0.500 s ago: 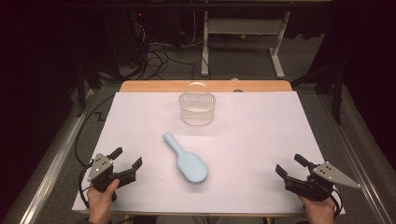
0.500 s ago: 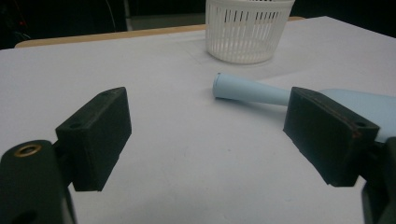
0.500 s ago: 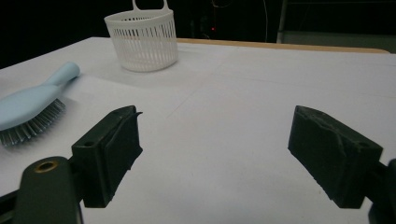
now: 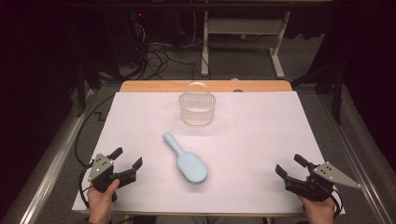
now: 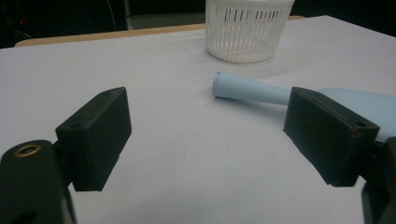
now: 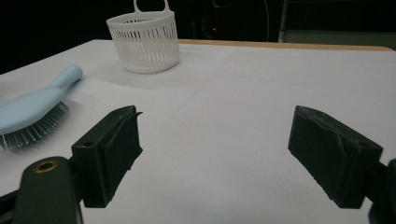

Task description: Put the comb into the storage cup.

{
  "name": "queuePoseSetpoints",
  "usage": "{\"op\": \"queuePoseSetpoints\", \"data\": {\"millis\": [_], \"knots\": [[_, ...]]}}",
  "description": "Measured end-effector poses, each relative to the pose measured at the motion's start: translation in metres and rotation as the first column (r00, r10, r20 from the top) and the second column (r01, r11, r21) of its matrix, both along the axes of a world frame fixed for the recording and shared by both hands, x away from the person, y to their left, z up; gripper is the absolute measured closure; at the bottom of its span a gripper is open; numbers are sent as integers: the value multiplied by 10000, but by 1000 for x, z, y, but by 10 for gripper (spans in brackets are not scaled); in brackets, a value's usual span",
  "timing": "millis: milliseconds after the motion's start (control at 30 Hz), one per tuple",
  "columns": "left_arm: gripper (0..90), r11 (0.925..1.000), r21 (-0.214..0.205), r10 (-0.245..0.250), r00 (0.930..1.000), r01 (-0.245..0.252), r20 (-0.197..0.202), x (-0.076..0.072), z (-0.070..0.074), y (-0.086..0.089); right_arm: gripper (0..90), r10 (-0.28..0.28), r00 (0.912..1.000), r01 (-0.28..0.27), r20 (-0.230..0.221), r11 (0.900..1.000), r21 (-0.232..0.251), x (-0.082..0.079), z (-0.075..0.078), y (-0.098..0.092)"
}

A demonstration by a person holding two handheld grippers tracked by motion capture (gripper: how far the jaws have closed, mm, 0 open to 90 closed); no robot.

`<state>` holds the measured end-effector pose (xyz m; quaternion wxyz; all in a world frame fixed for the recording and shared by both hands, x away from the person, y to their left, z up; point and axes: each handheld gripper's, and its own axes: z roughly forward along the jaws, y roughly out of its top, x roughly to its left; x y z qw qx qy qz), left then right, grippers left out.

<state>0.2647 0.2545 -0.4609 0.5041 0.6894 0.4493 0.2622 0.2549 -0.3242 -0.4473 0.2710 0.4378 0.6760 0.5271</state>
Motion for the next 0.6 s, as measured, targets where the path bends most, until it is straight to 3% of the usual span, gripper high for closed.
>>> {"op": "queuePoseSetpoints", "data": {"millis": [600], "knots": [[158, 10000, 40, -22, 10000, 22, 66, 1, 1, -2, 172, -13, 10000, 13, -6, 10000, 57, -1, 0, 0]]}}
